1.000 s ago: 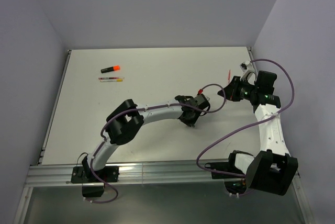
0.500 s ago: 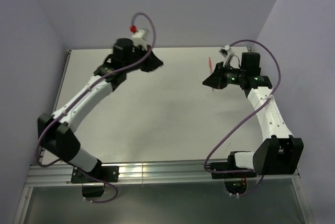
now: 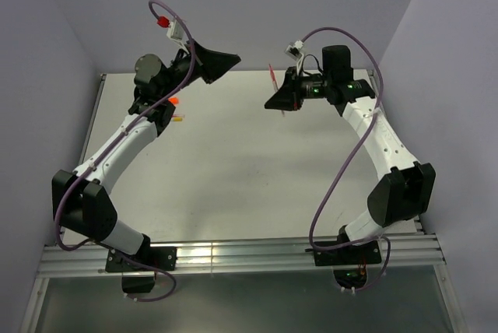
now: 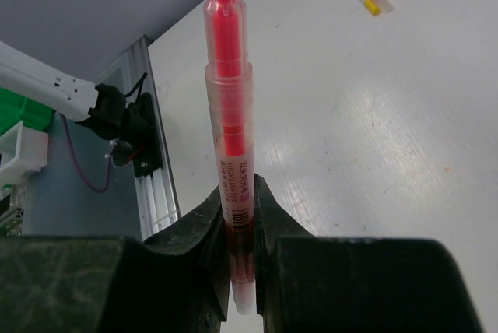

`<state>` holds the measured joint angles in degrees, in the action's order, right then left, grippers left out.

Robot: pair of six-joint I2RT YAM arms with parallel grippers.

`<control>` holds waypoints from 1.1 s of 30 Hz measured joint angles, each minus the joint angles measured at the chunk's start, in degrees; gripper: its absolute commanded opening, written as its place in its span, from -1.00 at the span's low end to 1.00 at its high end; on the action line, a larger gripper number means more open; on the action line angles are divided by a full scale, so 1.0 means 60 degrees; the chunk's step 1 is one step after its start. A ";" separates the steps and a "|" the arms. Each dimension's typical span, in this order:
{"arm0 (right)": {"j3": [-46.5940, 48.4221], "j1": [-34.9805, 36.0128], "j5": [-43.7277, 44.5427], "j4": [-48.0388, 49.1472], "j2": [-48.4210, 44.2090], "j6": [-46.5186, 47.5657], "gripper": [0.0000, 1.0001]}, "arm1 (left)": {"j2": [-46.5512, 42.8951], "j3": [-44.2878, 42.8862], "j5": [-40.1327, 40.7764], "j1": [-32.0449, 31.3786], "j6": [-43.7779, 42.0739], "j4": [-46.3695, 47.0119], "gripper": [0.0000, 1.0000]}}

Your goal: Insert the pens into the pen caps

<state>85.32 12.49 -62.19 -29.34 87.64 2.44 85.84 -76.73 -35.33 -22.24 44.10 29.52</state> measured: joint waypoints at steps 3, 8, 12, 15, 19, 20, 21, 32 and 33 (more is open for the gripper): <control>0.0401 0.0291 -0.0051 0.0073 0.0229 -0.0073 -1.00 | 0.0229 -0.0018 0.0004 -0.0233 0.0554 0.0477 -1.00; 0.0423 0.0790 -0.0084 0.0062 0.0233 -0.0073 -1.00 | 0.0291 -0.0018 0.0084 -0.0616 0.1184 0.1220 -1.00; 0.0423 0.0980 -0.0117 0.0058 0.0229 -0.0036 -1.00 | 0.0310 -0.0018 0.0186 -0.0801 0.1512 0.1683 -0.99; 0.0419 0.1031 -0.0120 0.0007 0.0229 0.0025 -1.00 | 0.0357 -0.0018 0.0339 -0.0900 0.1610 0.1861 -1.00; 0.0419 0.1078 -0.0120 -0.0069 0.0229 0.0131 -1.00 | 0.0397 0.0080 0.0466 -0.0947 0.1625 0.1905 -1.00; 0.0419 0.1093 -0.0127 -0.0087 0.0229 0.0164 -1.00 | 0.0419 0.0106 0.0484 -0.0947 0.1625 0.1902 -1.00; 0.0419 0.1107 -0.0131 -0.0106 0.0229 0.0189 -1.00 | 0.0444 0.0106 0.0517 -0.0954 0.1625 0.1898 -1.00; 0.0419 0.1144 -0.0127 -0.0277 0.0226 0.0299 -1.00 | 0.0637 0.0284 0.0612 -0.0954 0.1628 0.1883 -1.00; 0.0419 0.1144 -0.0113 -0.0280 0.0222 0.0313 -1.00 | 0.0652 0.0313 0.0608 -0.0954 0.1632 0.1883 -1.00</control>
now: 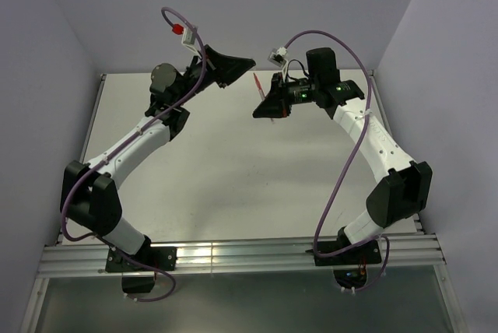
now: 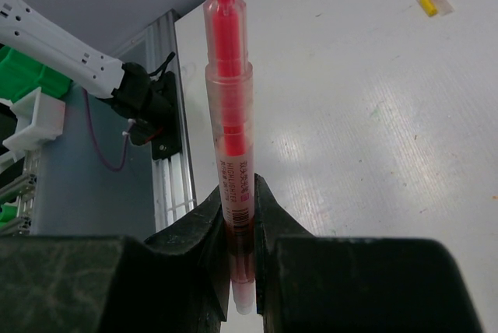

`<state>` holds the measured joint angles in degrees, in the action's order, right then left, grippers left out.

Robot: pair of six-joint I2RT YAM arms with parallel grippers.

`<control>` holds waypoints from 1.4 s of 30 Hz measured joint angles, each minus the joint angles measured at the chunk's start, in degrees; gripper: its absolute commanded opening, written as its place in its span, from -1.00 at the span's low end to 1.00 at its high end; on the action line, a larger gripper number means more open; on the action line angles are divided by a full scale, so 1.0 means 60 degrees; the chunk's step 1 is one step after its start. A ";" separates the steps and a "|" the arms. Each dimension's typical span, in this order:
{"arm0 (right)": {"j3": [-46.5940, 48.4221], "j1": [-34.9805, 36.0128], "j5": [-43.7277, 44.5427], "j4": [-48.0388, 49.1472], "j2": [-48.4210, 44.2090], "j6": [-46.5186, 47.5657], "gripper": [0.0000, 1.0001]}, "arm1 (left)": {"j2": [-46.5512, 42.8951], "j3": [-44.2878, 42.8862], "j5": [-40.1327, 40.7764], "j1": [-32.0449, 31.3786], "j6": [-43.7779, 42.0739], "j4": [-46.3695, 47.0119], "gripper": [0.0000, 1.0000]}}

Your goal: Insert the pens into the pen caps

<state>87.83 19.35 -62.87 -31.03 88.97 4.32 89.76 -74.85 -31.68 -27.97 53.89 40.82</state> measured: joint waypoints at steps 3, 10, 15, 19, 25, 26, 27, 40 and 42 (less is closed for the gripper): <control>0.0000 0.0000 0.0040 -0.0015 -0.0004 0.0018 -1.00 | 0.0018 0.0095 0.0004 0.0004 0.0011 0.0000 -1.00; -0.0004 0.0000 0.0080 -0.0033 -0.0011 0.0051 -1.00 | 0.0025 0.0120 0.0000 0.0000 0.0076 -0.0004 -1.00; -0.0004 0.0000 0.0087 -0.0044 -0.0011 0.0080 -1.00 | 0.0025 0.0244 -0.0004 0.0004 0.0080 -0.0022 -1.00; -0.0004 0.0000 0.0120 -0.0051 -0.0011 0.0113 -1.00 | 0.0025 0.0266 -0.0015 0.0004 0.0146 -0.0033 -1.00; 0.0004 0.0000 0.0149 -0.0051 -0.0011 0.0113 -1.00 | 0.0025 0.0353 -0.0073 0.0004 0.0302 0.0000 -0.99; 0.0018 0.0000 0.0160 -0.0055 -0.0011 0.0106 -1.00 | 0.0025 0.0412 -0.0080 0.0004 0.0382 0.0011 -1.00; 0.0051 0.0000 0.0193 -0.0091 -0.0007 0.0080 -1.00 | 0.0025 0.0459 -0.0066 0.0000 0.0466 0.0025 -1.00; 0.1031 0.0000 0.0339 -0.0164 0.0477 -0.0925 -1.00 | -0.0004 0.0659 0.0896 -0.0200 0.0801 0.0415 -1.00; 0.1195 0.0000 0.0306 -0.0076 0.0561 -0.1093 -1.00 | -0.0004 0.0561 0.1089 -0.0226 0.0812 0.0379 -1.00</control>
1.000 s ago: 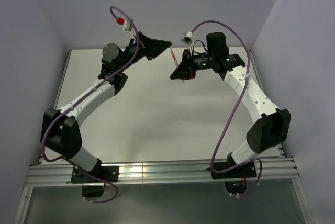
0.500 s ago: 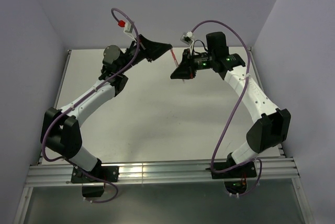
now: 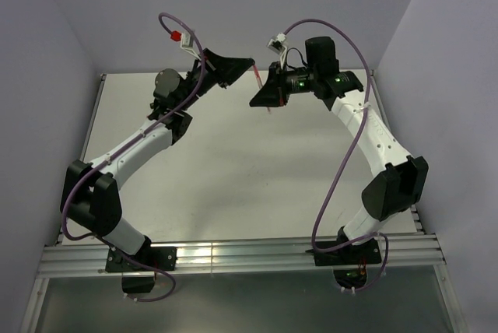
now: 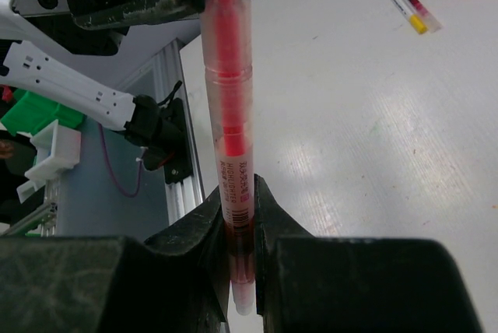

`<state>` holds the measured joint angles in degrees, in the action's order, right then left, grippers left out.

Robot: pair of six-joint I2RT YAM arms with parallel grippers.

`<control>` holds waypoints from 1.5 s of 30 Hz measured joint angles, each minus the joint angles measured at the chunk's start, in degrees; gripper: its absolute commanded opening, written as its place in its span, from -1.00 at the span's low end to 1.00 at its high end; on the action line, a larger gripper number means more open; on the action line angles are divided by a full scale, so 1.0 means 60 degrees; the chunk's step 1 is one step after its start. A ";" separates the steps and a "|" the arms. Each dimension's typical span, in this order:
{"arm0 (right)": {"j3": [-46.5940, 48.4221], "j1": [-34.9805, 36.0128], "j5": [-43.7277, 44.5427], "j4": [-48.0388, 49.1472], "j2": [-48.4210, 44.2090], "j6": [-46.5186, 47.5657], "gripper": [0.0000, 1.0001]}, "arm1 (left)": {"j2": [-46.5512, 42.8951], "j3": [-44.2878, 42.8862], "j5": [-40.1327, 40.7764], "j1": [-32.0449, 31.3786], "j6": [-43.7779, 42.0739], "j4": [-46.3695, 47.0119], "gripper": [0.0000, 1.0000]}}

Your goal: Insert the pens into the pen caps

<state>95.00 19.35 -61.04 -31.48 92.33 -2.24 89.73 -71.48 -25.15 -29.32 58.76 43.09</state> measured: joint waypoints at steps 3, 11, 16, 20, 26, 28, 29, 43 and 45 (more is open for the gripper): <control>0.0219 0.0000 0.0000 0.0095 0.0033 -0.0226 -1.00 | 0.0004 -0.0146 0.0204 -0.0051 0.0011 0.0004 -1.00; 0.0601 0.0000 0.0004 -0.0044 0.0120 -0.0419 -1.00 | 0.0000 -0.0168 0.0663 -0.0208 0.0066 0.0197 -1.00; 0.0714 0.0000 -0.0018 -0.0219 0.0146 -0.0430 -1.00 | -0.0011 -0.0117 0.0688 -0.0244 -0.0073 0.0255 -0.99; 0.0721 0.0000 -0.0015 -0.0459 0.0149 -0.0404 -1.00 | -0.0069 0.0062 0.0736 -0.0266 -0.0098 0.0280 -1.00; 0.0743 0.0004 -0.0011 -0.0831 0.0222 -0.0379 -1.00 | -0.0109 0.0364 0.0783 -0.0280 -0.0102 0.0430 -1.00; 0.0852 0.0004 -0.0022 -0.0951 0.0288 -0.0361 -1.00 | -0.0109 0.0386 0.0794 -0.0280 -0.0120 0.0463 -1.00; 0.0925 0.0007 -0.0029 -0.0994 0.0331 -0.0357 -1.00 | -0.0109 0.0393 0.0816 -0.0280 -0.0142 0.0492 -0.99; 0.1679 0.0029 -0.0025 -0.1319 0.0670 -0.0291 -1.00 | -0.0087 0.0397 0.1326 -0.0379 -0.0109 0.0754 -1.00; 0.1818 0.0029 -0.0022 -0.1424 0.0747 -0.0284 -1.00 | -0.0040 0.0386 0.1355 -0.0386 -0.0102 0.0820 -1.00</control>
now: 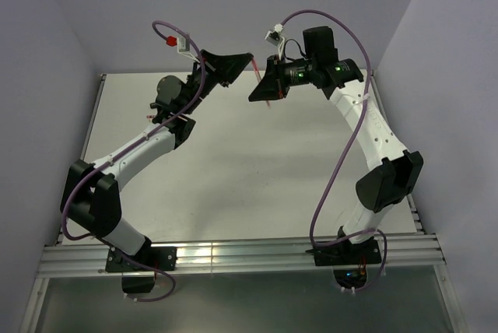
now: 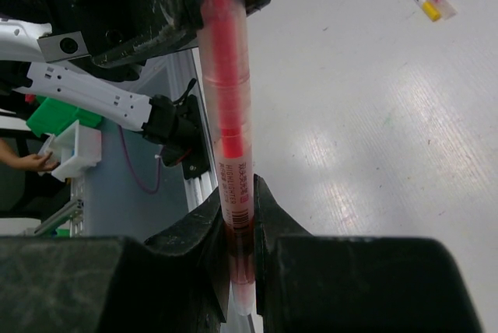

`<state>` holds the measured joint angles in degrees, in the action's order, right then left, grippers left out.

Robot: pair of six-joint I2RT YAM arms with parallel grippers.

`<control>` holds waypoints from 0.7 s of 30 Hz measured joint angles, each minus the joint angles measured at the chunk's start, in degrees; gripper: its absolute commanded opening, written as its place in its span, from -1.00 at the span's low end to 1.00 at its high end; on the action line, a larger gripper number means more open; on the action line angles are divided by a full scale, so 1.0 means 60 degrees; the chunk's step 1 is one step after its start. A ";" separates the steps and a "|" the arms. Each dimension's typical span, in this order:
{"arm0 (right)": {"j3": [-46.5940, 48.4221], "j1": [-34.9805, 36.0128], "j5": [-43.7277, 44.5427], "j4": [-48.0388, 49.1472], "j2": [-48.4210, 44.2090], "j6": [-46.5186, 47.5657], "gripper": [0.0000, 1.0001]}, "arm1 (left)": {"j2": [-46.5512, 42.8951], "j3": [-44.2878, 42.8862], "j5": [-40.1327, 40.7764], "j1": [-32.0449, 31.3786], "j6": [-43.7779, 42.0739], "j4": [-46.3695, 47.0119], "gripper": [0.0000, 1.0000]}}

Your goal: Insert the pens into the pen caps

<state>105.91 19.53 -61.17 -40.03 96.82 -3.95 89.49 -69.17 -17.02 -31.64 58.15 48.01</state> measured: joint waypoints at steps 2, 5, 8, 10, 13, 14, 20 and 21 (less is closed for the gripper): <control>0.0131 0.0000 0.0004 -0.0117 0.0066 0.0004 -1.00 | 0.0044 -0.0029 0.0029 0.0000 0.0007 0.0062 -1.00; 0.0302 0.0000 0.0004 -0.0211 0.0142 0.0007 -1.00 | 0.0051 -0.0051 0.0084 0.0000 0.0007 0.0080 -1.00; 0.0342 0.0000 0.0004 -0.0233 0.0153 0.0025 -1.00 | 0.0051 -0.0058 0.0095 -0.0004 0.0011 0.0102 -1.00; 0.0342 0.0000 0.0004 -0.0229 0.0153 0.0044 -1.00 | 0.0051 -0.0058 0.0102 -0.0004 0.0007 0.0106 -0.99; 0.0310 0.0000 0.0011 -0.0193 0.0153 0.0102 -1.00 | 0.0047 -0.0073 0.0106 -0.0004 -0.0080 0.0098 -1.00; 0.0222 0.0000 0.0007 -0.0120 0.0120 0.0109 -0.81 | 0.0044 -0.0127 0.0076 0.0007 -0.0149 0.0018 -1.00; -0.1064 -0.0011 0.0331 0.1548 -0.0357 0.0244 0.47 | 0.0168 -0.0601 -0.1585 0.0372 -0.0663 -0.1708 -1.00; -0.1421 -0.0011 0.0361 0.1668 -0.0535 0.0277 0.55 | 0.0248 -0.0761 -0.1792 0.0586 -0.0758 -0.2007 -1.00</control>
<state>97.38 19.46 -59.00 -30.02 93.60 -2.28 90.98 -73.73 -27.77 -28.12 53.60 35.97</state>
